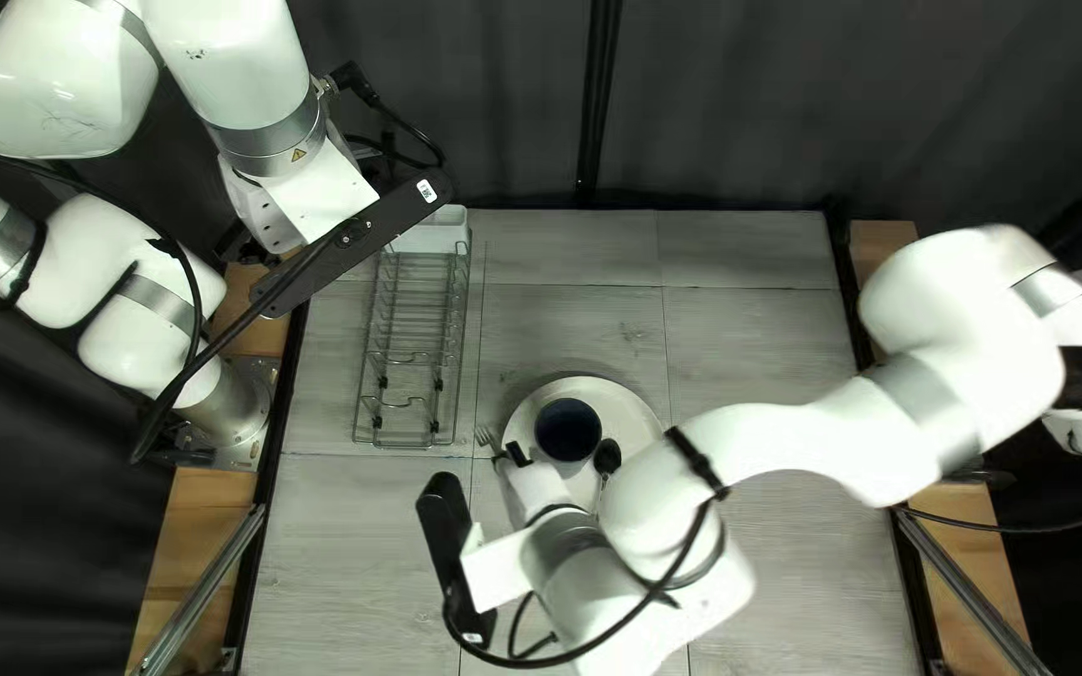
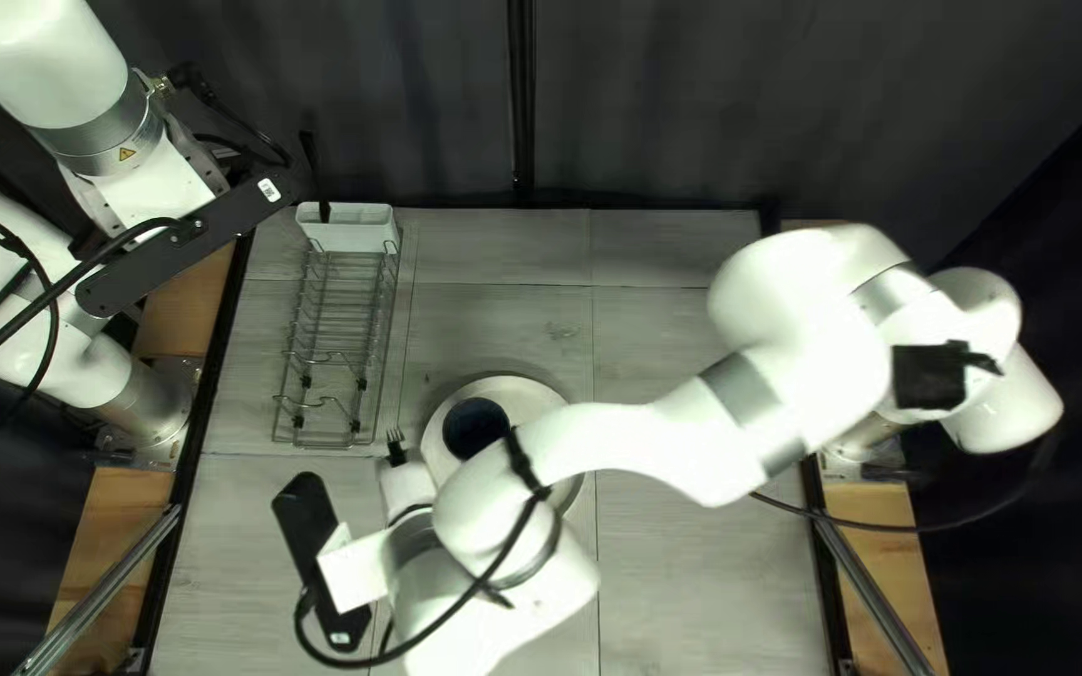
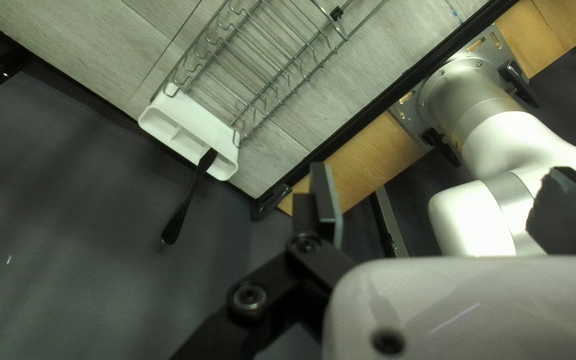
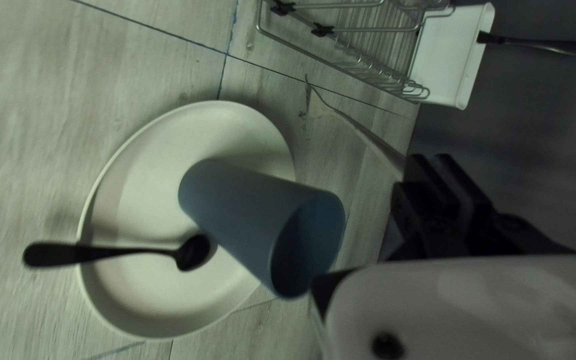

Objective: Pick up and place plate onto table. Place down one fork to the left of the plate. Place spoon and knife to the right of the plate. Place cup above the knife and spoon

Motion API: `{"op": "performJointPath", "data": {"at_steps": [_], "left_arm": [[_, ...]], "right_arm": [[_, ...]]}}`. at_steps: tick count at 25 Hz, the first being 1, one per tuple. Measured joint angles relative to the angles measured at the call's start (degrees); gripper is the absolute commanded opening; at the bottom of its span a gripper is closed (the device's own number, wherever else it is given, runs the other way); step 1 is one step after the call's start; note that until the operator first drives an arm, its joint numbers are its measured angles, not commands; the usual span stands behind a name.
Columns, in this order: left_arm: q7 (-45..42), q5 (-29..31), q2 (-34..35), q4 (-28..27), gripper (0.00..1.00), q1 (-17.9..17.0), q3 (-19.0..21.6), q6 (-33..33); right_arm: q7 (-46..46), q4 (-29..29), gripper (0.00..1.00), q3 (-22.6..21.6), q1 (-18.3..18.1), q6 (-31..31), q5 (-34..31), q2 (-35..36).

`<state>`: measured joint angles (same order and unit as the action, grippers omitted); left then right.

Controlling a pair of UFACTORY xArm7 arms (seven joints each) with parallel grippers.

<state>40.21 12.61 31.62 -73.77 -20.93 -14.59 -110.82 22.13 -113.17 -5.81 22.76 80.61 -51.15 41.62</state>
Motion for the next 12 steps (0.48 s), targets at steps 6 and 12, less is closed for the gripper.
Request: {"op": "performJointPath", "data": {"at_steps": [6,12], "left_arm": [[0.0,0.0,0.0,0.0,1.00,0.0,0.0,0.0],[0.0,0.0,0.0,0.0,1.00,0.0,0.0,0.0]], "right_arm": [[0.4,-4.5,0.00,1.9,-0.4,1.0,-1.1,5.8],[0.5,-7.4,0.00,3.5,-0.8,3.1,-1.7,9.7]]}}
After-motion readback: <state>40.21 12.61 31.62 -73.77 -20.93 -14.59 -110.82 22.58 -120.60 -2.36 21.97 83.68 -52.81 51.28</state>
